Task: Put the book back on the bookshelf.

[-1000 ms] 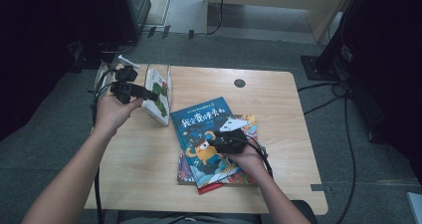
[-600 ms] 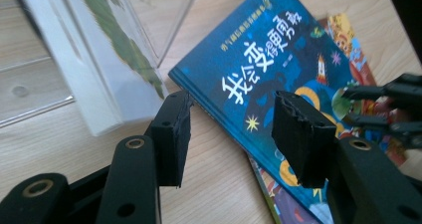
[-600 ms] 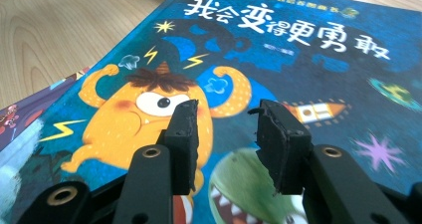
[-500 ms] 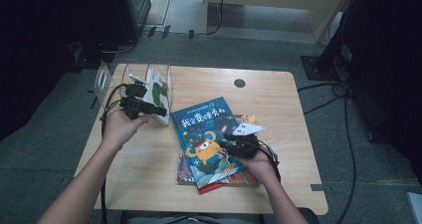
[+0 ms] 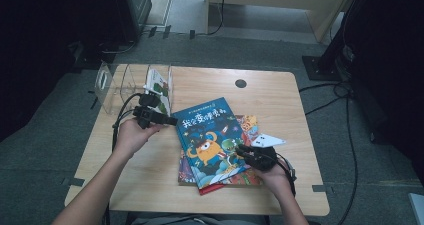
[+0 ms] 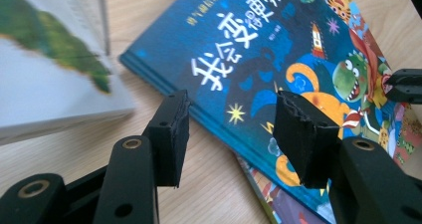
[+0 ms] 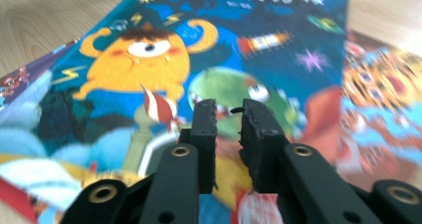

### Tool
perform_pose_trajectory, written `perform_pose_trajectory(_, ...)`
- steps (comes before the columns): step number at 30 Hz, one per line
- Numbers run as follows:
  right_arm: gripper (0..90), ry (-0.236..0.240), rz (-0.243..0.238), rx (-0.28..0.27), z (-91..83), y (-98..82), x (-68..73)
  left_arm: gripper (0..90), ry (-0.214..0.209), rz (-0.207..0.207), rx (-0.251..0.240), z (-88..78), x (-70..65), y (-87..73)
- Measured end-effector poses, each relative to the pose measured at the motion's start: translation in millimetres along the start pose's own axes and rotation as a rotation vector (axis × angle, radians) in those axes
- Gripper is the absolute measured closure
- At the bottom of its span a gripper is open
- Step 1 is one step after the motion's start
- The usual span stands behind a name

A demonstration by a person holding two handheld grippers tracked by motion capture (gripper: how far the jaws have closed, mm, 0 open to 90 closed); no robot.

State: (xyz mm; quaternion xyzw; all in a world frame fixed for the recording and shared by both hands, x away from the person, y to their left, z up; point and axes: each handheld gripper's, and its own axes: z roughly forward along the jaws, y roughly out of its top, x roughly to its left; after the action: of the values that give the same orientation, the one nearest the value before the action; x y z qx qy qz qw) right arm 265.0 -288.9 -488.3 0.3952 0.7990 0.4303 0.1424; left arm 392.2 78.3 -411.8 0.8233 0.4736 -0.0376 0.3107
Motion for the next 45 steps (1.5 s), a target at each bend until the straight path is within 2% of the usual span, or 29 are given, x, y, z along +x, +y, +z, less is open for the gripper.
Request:
perform_pose_trajectory(1,79.9,-0.02,0.018,0.003,-7.4,-5.7,0.7,48.6,-0.003,0.018,0.003,4.9,-3.5,0.1)
perform_pose_trajectory(3,79.8,-0.035,0.027,0.009,-13.9,-11.9,2.2,48.5,-0.014,0.027,0.0,8.5,-6.6,0.3)
perform_pose_trajectory(7,80.8,-0.066,0.019,0.015,-21.8,-21.2,5.9,48.3,-0.004,0.046,-0.004,13.3,-10.0,-0.6)
perform_pose_trajectory(10,82.9,-0.085,0.031,0.03,-28.1,-29.7,8.6,47.6,-0.022,0.067,0.02,20.2,-12.0,-1.4)
perform_pose_trajectory(13,84.3,-0.094,0.052,0.035,-33.0,-35.8,10.2,47.2,-0.037,0.071,0.032,26.7,-12.9,-1.9)
perform_pose_trajectory(15,86.2,-0.102,0.073,0.028,-38.6,-40.8,9.7,47.7,-0.07,0.048,0.0,30.2,-12.0,-4.2)
perform_pose_trajectory(16,86.2,-0.102,0.073,0.028,-38.6,-40.8,9.7,47.7,-0.07,0.048,0.0,30.2,-12.0,-4.2)
perform_pose_trajectory(17,86.7,-0.103,0.089,0.034,-40.7,-42.8,10.0,47.7,-0.09,0.03,-0.009,31.9,-10.1,-5.5)
perform_pose_trajectory(18,86.9,-0.112,0.094,0.06,-42.3,-45.7,10.9,47.8,-0.09,0.028,-0.01,33.1,-9.4,-6.0)
perform_pose_trajectory(19,86.9,-0.12,0.077,0.077,-44.3,-49.0,13.3,47.7,-0.064,0.053,-0.012,34.8,-9.4,-6.9)
perform_pose_trajectory(21,86.9,-0.123,0.079,0.079,-45.1,-49.5,13.7,47.7,-0.055,0.06,-0.017,35.3,-10.0,-7.0)
perform_pose_trajectory(24,88.1,-0.127,0.106,0.064,-44.9,-50.6,10.5,47.3,-0.063,0.069,-0.018,34.4,-10.6,-7.6)
perform_pose_trajectory(26,88.3,-0.135,0.118,0.061,-45.1,-50.8,8.4,46.9,-0.045,0.083,-0.026,32.3,-10.8,-10.6)
perform_pose_trajectory(28,88.3,-0.141,0.124,0.057,-45.1,-50.6,5.0,47.1,-0.059,0.062,-0.034,30.6,-4.9,-16.0)
perform_pose_trajectory(32,88.6,-0.145,0.137,0.057,-44.3,-49.3,1.3,46.5,-0.047,0.046,-0.044,27.4,0.5,-20.2)
perform_pose_trajectory(34,88.9,-0.139,0.142,0.06,-44.4,-48.7,-0.4,45.9,-0.058,0.036,-0.059,23.9,3.2,-23.6)
perform_pose_trajectory(38,89.8,-0.145,0.127,0.069,-44.0,-47.5,-0.9,45.9,-0.057,0.041,-0.071,20.3,5.6,-28.9)
perform_pose_trajectory(40,89.8,-0.148,0.155,0.056,-42.1,-46.7,-5.8,45.6,-0.057,0.035,-0.078,17.4,7.9,-31.9)
perform_pose_trajectory(44,89.8,-0.15,0.152,0.055,-41.3,-45.9,-8.2,45.1,-0.049,0.037,-0.088,13.8,10.2,-34.0)
perform_pose_trajectory(45,89.8,-0.15,0.155,0.056,-41.3,-45.6,-8.8,45.1,-0.051,0.026,-0.092,12.1,13.4,-35.2)
